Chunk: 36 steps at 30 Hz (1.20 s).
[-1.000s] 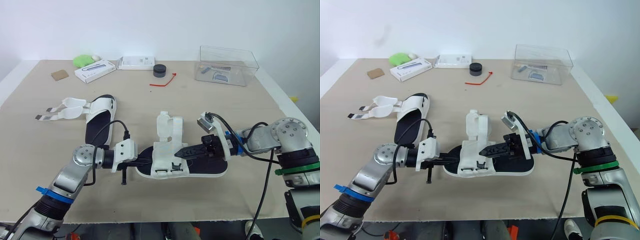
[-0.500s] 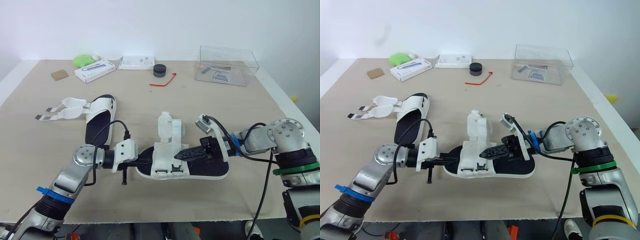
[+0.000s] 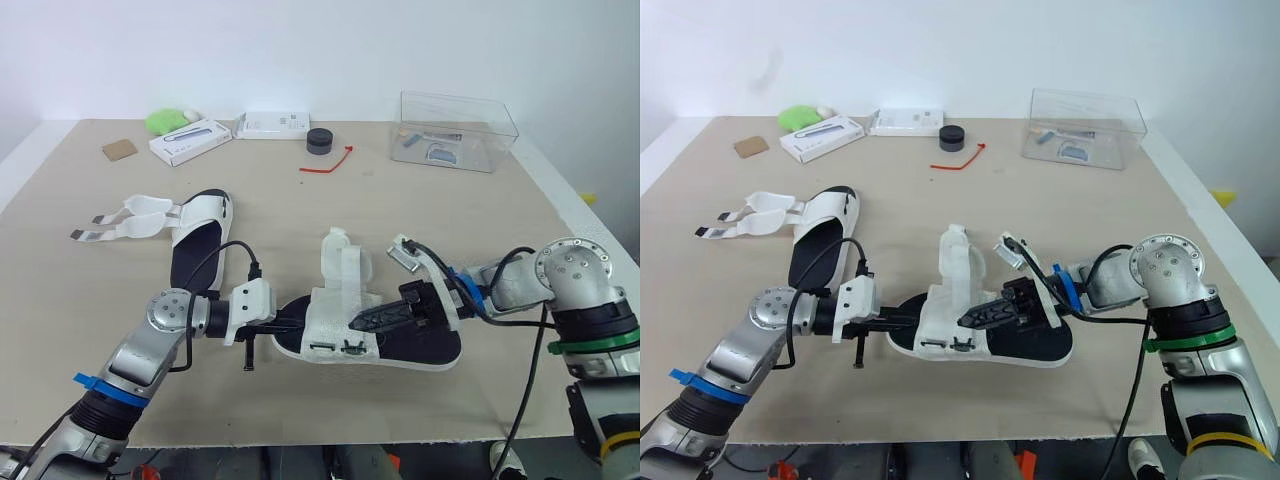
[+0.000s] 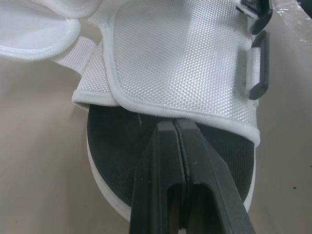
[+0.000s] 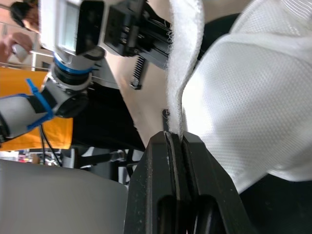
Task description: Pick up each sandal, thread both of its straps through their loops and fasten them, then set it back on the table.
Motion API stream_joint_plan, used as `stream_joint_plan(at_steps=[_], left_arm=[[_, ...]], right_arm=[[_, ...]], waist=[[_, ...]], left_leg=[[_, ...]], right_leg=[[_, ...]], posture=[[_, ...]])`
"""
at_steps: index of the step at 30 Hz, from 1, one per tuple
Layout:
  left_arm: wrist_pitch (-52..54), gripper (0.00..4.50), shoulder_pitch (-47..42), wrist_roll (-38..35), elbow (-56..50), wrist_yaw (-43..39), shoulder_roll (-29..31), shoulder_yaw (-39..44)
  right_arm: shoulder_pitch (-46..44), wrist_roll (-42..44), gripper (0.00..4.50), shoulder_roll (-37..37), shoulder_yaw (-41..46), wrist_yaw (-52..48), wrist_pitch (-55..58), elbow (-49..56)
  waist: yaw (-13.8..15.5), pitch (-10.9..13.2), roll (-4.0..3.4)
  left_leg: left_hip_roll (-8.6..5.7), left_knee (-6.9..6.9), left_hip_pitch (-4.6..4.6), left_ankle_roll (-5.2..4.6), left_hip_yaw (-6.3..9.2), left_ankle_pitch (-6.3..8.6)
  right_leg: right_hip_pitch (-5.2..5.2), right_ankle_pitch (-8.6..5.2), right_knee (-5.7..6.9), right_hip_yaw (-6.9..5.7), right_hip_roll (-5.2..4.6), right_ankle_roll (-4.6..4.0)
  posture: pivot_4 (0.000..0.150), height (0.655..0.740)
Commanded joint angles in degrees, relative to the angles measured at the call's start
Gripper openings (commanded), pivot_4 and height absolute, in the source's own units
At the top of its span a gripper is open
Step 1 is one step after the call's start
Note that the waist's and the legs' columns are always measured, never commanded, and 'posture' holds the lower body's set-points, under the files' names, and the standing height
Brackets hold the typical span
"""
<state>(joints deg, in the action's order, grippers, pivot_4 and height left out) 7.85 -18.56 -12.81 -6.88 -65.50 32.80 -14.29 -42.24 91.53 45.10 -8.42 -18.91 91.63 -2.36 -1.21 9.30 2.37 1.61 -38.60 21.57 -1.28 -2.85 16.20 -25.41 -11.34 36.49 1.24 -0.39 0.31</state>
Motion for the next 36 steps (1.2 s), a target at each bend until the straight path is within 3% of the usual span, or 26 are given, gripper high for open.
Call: stream_joint_plan(at_steps=[1, 13, 19, 28, 30, 33, 36], left_arm=[[0.2, 0.00, -0.3, 0.3, -0.4, 0.1, 0.4, -0.1], [0.1, 0.00, 0.0, 0.5, -0.5, 0.4, 0.4, -0.3], [-0.2, 0.00, 0.0, 0.6, -0.4, 0.3, 0.4, -0.5], [-0.5, 0.00, -0.5, 0.8, 0.1, 0.2, -0.1, -0.8], [-0.5, 0.00, -0.4, 0.9, 0.0, 0.2, -0.2, -0.8], [-0.5, 0.00, -0.1, 0.8, -0.2, 0.3, 0.0, -0.7], [-0.4, 0.00, 0.3, 0.8, -0.6, 0.4, 0.3, -0.5]], right_arm=[[0.6, -2.1, 0.06, 1.0, 1.4, -1.2, 0.9, 3.0], [3.8, 1.2, 0.06, 1.9, 2.7, -1.8, 0.7, 8.5], [3.0, -1.0, 2.11, 1.8, 4.2, -2.0, -1.6, 9.8], [-4.0, -7.2, 2.11, -1.3, 6.5, -1.7, -3.0, 3.4], [-4.1, -6.7, 1.61, -2.8, 7.6, 0.1, -3.0, 1.9], [-3.2, -5.5, 0.30, -3.8, 8.4, 1.0, -2.0, 2.3], [-0.2, -3.0, 0.10, -4.1, 8.4, 2.1, -1.2, 5.2]], waist=[[0.0, 0.0, 0.00], [0.0, 0.0, 0.00], [0.0, 0.0, 0.00], [0.0, 0.0, -0.01], [0.0, 0.0, -0.01], [0.0, 0.0, -0.01], [0.0, 0.0, 0.00]], left_leg=[[0.00, 0.00, 0.00, 0.00, 0.00, 0.00], [-0.01, 0.00, 0.02, 0.00, 0.02, 0.01], [-0.01, 0.00, 0.01, 0.00, 0.02, 0.01], [0.01, -0.02, -0.01, 0.00, 0.00, 0.00], [0.00, -0.01, 0.00, 0.00, 0.00, 0.01], [-0.01, -0.01, 0.03, -0.02, -0.02, 0.02], [-0.02, -0.01, 0.05, -0.02, 0.00, 0.02]], right_leg=[[0.00, 0.00, 0.00, 0.00, 0.00, 0.00], [0.01, 0.00, -0.04, -0.02, -0.02, 0.01], [0.01, 0.00, -0.05, -0.01, 0.00, 0.03], [0.03, 0.05, -0.05, 0.00, 0.03, 0.04], [0.03, 0.06, -0.05, 0.00, 0.01, 0.00], [0.02, 0.20, -0.08, 0.00, -0.02, -0.23], [0.02, 0.20, -0.10, -0.02, -0.03, -0.23]], posture=[[0.150, 0.7400], [0.150, 0.7400], [0.150, 0.7400], [0.150, 0.7400], [0.150, 0.7400], [0.150, 0.7400], [0.150, 0.7400]])
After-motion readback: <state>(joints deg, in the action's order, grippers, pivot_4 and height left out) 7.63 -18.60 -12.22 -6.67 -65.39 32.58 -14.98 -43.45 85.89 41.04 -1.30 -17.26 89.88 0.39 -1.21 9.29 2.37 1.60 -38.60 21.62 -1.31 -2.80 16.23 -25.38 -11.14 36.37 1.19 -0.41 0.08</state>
